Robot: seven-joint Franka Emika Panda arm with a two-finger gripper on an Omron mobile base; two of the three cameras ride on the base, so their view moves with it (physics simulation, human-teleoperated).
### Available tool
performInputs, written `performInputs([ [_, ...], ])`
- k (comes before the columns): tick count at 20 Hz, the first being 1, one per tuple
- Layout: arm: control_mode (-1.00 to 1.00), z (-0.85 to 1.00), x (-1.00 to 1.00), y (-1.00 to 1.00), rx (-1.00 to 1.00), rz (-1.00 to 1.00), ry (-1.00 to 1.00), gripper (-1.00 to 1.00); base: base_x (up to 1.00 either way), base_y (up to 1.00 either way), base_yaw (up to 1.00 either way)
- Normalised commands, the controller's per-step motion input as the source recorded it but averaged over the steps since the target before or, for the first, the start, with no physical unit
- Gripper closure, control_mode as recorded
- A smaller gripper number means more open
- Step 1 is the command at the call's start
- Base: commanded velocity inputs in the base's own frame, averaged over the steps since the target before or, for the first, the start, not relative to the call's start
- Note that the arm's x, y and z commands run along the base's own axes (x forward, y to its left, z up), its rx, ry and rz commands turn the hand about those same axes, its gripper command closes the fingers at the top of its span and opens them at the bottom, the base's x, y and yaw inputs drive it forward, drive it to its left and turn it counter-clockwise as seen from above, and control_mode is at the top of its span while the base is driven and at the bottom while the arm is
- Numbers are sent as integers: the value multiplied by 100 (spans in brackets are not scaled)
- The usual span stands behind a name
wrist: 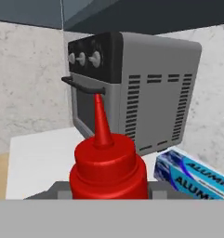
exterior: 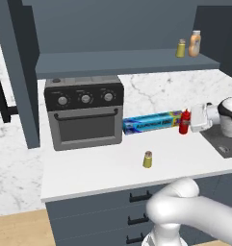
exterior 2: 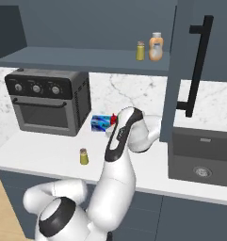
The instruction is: Put the shaker and condiment bottle from the counter next to their counterparts in the cabinet.
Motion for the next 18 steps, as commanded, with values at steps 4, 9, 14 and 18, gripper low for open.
performInputs([
  [4,-100,100,-49,0,-12,-17,-9,100,0,0,0],
  [9,-100,100,-50,-9,-11,-12,-8,100,0,0,0],
  [14,-100,100,-23,-8,-10,-15,-6,100,0,0,0],
  [18,-100,100,-4,-4,-12,-22,-11,100,0,0,0],
])
